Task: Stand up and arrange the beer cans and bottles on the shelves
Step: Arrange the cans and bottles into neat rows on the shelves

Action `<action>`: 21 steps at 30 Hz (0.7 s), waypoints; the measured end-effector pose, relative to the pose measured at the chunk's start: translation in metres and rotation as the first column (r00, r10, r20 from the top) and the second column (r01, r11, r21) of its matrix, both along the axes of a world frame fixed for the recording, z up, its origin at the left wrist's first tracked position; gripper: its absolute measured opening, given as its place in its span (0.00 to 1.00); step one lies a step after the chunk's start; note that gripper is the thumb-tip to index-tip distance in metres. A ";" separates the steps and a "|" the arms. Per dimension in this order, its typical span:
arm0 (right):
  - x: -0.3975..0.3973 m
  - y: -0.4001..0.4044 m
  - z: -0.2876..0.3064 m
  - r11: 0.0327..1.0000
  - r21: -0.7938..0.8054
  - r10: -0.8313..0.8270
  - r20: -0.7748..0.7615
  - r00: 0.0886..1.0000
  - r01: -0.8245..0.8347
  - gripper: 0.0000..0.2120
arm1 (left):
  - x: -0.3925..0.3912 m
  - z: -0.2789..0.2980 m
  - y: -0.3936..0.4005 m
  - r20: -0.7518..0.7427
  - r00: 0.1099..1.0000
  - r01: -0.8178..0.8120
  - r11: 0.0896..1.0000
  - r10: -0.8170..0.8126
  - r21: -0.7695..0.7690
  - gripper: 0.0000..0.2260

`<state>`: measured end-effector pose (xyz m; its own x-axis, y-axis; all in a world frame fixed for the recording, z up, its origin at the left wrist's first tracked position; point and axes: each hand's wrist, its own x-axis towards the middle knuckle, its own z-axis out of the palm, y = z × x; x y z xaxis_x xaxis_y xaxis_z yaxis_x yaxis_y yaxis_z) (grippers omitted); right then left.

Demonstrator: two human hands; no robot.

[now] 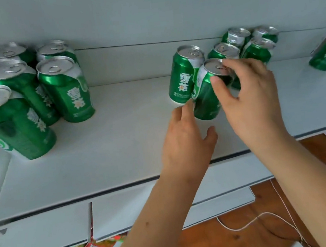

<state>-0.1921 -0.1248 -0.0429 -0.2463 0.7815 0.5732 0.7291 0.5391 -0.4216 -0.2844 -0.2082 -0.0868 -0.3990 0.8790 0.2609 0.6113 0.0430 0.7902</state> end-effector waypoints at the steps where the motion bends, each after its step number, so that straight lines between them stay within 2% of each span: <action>1: 0.001 -0.002 -0.004 0.999 -0.025 0.023 -0.005 1.000 -0.023 0.22 | 0.001 0.000 0.007 0.000 1.000 -0.003 1.000 0.003 -0.012 0.30; 5: 0.000 -0.013 -0.008 0.993 -0.082 0.079 -0.083 0.993 -0.086 0.29 | -0.007 -0.003 0.028 -0.064 0.998 -0.017 0.999 0.015 -0.039 0.27; 8: -0.005 -0.016 -0.006 0.992 -0.084 0.083 -0.142 0.986 -0.096 0.29 | -0.024 -0.001 0.028 -0.017 0.999 -0.032 0.999 0.031 -0.029 0.23; 11: -0.021 -0.020 -0.006 0.979 -0.155 0.102 -0.171 0.980 -0.129 0.37 | -0.040 0.000 0.005 -0.013 0.997 -0.076 0.997 0.076 -0.003 0.23; 12: -0.030 -0.024 -0.006 0.971 -0.179 0.128 -0.169 0.977 -0.158 0.38 | -0.047 0.000 -0.006 -0.026 0.994 -0.109 0.994 0.109 0.003 0.23; 15: -0.065 -0.046 -0.004 0.935 -0.204 0.271 -0.124 0.955 -0.292 0.31 | -0.072 0.000 -0.046 -0.099 0.964 -0.242 0.969 0.245 0.039 0.22; 18: -0.105 -0.070 0.002 0.886 -0.204 0.408 -0.087 0.909 -0.417 0.30 | -0.095 0.006 -0.089 -0.137 0.864 -0.452 0.867 0.484 0.208 0.18; 20: -0.129 -0.084 0.006 0.857 -0.210 0.461 -0.094 0.882 -0.471 0.31 | -0.106 0.010 -0.114 -0.117 0.739 -0.596 0.724 0.664 0.346 0.17; 21: -0.139 -0.090 0.007 0.848 -0.210 0.477 -0.095 0.874 -0.486 0.31 | -0.113 0.009 -0.123 -0.060 0.692 -0.651 0.658 0.719 0.378 0.18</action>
<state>-0.3308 -0.2152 -0.0361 -0.6065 0.6770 0.4169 0.3830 0.7083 -0.5930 -0.3975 -0.3308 -0.0774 -0.7672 0.2335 0.5974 0.6413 0.2922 0.7095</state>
